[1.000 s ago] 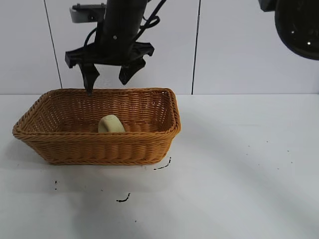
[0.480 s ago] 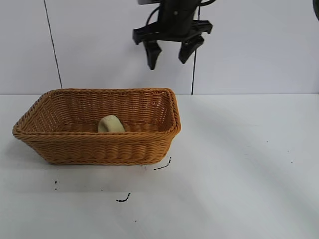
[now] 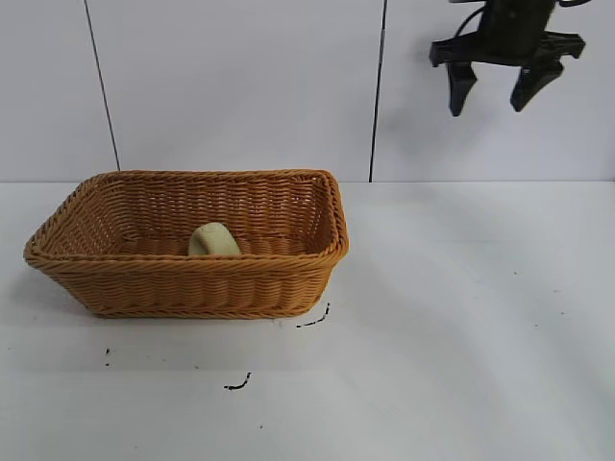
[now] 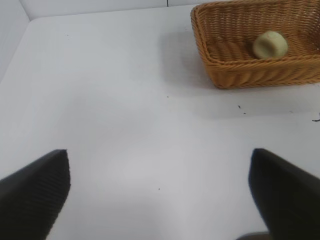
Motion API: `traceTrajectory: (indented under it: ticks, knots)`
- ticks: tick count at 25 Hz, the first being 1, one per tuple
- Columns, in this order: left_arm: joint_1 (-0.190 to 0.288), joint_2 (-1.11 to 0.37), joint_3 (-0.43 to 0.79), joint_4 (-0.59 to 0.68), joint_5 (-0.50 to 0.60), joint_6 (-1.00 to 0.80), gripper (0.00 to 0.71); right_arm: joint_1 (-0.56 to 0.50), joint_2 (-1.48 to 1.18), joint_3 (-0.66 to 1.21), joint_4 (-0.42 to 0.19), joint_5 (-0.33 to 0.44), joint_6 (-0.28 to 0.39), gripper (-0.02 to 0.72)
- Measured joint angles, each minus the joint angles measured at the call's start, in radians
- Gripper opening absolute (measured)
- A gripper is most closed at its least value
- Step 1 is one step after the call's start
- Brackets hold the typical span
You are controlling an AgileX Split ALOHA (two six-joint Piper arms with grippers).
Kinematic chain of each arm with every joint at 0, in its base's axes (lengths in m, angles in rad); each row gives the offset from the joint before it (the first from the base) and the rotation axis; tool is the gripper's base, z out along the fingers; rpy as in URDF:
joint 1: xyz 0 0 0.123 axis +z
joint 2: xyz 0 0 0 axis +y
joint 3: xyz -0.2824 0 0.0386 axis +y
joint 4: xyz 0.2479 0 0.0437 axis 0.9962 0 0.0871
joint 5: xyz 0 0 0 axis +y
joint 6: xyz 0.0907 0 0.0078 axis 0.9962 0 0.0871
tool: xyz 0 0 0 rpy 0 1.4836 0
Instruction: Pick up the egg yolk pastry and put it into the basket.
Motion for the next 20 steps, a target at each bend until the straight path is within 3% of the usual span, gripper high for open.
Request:
traceTrajectory:
  ticks: [4, 11, 19, 20]
  knots:
    - [0.000, 0.000, 0.000, 0.000, 0.000, 0.000, 0.697, -0.054, -0.001, 0.003, 0.043, 0.000, 0.000, 0.563]
    - [0.000, 0.000, 0.000, 0.000, 0.000, 0.000, 0.697, -0.054, -0.081, 0.128, 0.064, 0.000, -0.006, 0.563]
    - [0.000, 0.000, 0.000, 0.000, 0.000, 0.000, 0.697, -0.054, -0.348, 0.434, 0.065, -0.002, -0.006, 0.563]
    - [0.000, 0.000, 0.000, 0.000, 0.000, 0.000, 0.697, -0.054, -0.450, 0.544, 0.065, -0.002, -0.006, 0.562]
